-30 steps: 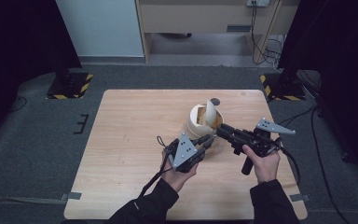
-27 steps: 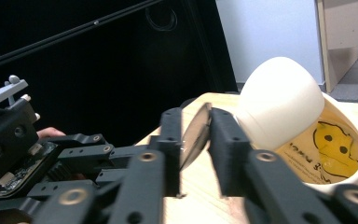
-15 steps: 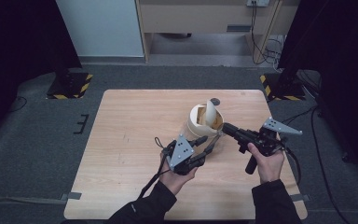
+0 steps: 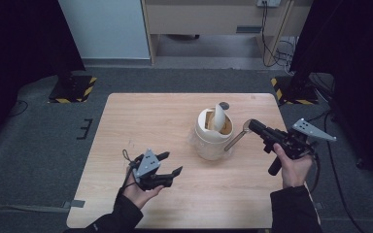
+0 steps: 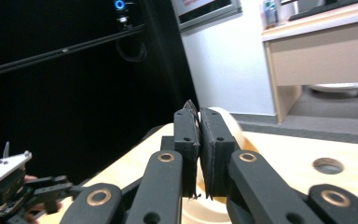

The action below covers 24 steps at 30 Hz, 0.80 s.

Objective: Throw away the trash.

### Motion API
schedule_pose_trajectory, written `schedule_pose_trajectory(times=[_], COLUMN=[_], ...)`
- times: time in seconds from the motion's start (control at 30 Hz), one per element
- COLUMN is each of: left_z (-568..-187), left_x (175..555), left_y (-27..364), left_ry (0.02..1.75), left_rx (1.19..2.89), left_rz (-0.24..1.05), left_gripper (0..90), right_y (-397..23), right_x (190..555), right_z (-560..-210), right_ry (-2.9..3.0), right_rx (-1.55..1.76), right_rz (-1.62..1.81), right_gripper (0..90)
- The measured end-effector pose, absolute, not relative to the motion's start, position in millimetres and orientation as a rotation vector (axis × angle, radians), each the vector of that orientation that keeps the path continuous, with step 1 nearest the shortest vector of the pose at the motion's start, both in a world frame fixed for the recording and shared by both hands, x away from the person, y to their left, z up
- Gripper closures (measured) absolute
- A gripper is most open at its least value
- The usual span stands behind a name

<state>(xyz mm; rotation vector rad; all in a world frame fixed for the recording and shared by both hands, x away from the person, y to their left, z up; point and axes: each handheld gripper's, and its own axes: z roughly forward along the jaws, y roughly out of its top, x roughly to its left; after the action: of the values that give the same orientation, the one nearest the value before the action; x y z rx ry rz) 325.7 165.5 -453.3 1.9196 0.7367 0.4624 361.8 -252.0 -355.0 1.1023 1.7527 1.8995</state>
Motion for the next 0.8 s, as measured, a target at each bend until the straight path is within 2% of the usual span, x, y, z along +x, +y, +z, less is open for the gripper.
schedule_pose_trajectory(times=[0.07, 0.33, 0.5, 0.8], left_z=[-463, -498, -514, -527], left_x=[327, 337, 343, 352], left_y=[183, 229, 237, 235], left_ry=[0.782, 0.941, 1.013, 1.019], left_rx=[1.968, 2.067, 2.145, 2.222], left_rz=[0.441, 0.432, 0.402, 0.412], left_gripper=[19.2, 13.1, 10.5, 9.8], right_y=[-254, -260, -260, -257], right_x=[364, 377, 385, 402], right_z=[-356, -354, -348, -346], right_ry=[1.737, 1.664, 1.617, 1.544], right_rx=[1.115, 1.121, 1.116, 1.123], right_rz=[1.886, 1.812, 1.781, 1.713], right_gripper=[86.1, 86.1, 86.1, 86.2])
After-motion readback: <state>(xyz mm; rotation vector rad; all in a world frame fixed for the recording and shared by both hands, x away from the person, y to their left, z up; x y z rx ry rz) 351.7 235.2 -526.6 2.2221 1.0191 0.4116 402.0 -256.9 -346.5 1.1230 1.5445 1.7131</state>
